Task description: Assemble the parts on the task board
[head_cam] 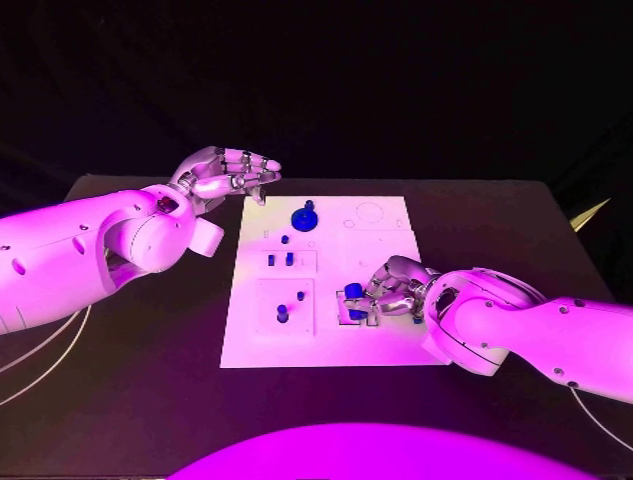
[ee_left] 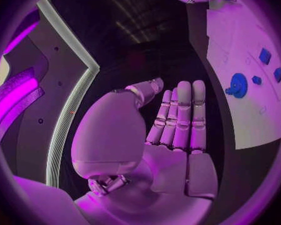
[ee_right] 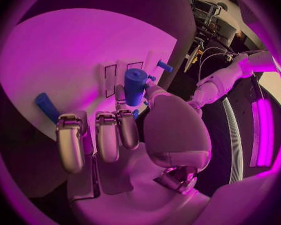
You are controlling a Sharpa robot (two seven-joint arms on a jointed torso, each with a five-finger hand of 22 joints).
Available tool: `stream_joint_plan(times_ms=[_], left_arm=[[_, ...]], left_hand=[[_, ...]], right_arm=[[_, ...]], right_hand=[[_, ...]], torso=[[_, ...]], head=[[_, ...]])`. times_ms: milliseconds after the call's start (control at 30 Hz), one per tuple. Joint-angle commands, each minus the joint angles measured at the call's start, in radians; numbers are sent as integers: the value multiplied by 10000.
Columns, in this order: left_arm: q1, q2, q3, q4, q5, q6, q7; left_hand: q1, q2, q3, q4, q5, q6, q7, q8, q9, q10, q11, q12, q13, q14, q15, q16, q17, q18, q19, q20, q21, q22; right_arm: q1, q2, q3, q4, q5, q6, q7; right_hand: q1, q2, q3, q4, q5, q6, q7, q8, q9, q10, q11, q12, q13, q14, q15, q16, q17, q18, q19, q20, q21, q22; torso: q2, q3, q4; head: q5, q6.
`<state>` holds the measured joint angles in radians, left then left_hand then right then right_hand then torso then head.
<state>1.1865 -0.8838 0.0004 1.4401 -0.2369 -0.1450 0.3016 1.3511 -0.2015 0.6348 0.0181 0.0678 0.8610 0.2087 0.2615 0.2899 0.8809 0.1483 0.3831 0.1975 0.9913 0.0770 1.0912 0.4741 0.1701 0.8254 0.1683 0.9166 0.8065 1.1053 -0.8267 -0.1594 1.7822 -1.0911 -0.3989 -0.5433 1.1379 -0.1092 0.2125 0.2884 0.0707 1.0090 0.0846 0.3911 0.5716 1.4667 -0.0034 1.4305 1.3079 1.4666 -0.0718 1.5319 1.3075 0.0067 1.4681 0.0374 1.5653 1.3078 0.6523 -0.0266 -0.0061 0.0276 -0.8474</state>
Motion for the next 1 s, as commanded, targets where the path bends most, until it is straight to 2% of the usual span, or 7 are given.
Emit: stream_joint_plan(times_ms=[33, 567, 767, 867, 1000], left_arm=[[6, 4, 7, 20, 72, 148, 78], [6, 2, 7, 11, 72, 137, 64], [6, 2, 7, 11, 72, 130, 60], [6, -1, 7, 13, 72, 125, 59], [6, -6, 7, 16, 72, 131, 62]], left_hand=[[-127, 2, -6, 49, 26, -85, -1, 36, -14, -68, 30, 41, -8, -81, 8, 57, -6, 139, 30, 73, -29, -17], [-121, 10, -1, 52, 29, -88, -2, 41, -14, -77, 29, 47, -9, -85, 8, 60, -6, 140, 34, 74, -42, -27], [-121, 10, -1, 52, 29, -88, -2, 41, -14, -77, 29, 47, -9, -85, 8, 60, -6, 140, 34, 74, -42, -27], [-121, 10, -1, 52, 29, -88, -2, 41, -14, -77, 29, 47, -9, -85, 8, 60, -6, 140, 34, 74, -42, -27], [-116, 14, 2, 56, 31, -92, -2, 48, -14, -91, 30, 56, -11, -92, 8, 63, -6, 141, 42, 75, -61, -41]], right_arm=[[-40, -14, -19, 68, -187, 215, 8], [-49, 3, -19, 105, -251, 193, 21], [-49, 37, -18, 24, -350, 135, -12], [-48, 51, -18, -25, -394, 146, -39], [-46, 55, -18, -79, -431, 96, -71]], right_hand=[[-28, 20, 2, -35, 12, 258, -240, 25, 14, 380, -102, 4, 1577, 851, -51, 31, 1607, -67, 1027, -68, 55, 2630], [-52, 14, 9, -23, 54, 262, -245, 37, 36, 384, -108, 6, 1584, 850, -61, 29, 1602, -67, 1027, -76, 55, 2630], [-517, -32, -137, 25, 63, 245, -253, 71, 124, 383, -116, -19, 1593, 845, -72, 21, 1585, -67, 1027, -92, 55, 2630], [-902, -199, -505, 20, 37, 207, -257, 98, 206, 376, -118, -45, 1598, 846, -76, 23, 1593, -67, 1027, -99, 55, 2630], [-991, -366, -853, 13, 43, 30, -208, 26, 229, 283, -80, -234, 1490, 831, -49, -4, 1530, -67, 1027, -86, 55, 2630]], torso=[[5, 9, 3], [0, -5, 0], [-2, -7, 5], [-2, -9, 3], [-1, -10, 4]], head=[[19, -8], [30, -21], [16, 5], [18, 3], [21, -4]])
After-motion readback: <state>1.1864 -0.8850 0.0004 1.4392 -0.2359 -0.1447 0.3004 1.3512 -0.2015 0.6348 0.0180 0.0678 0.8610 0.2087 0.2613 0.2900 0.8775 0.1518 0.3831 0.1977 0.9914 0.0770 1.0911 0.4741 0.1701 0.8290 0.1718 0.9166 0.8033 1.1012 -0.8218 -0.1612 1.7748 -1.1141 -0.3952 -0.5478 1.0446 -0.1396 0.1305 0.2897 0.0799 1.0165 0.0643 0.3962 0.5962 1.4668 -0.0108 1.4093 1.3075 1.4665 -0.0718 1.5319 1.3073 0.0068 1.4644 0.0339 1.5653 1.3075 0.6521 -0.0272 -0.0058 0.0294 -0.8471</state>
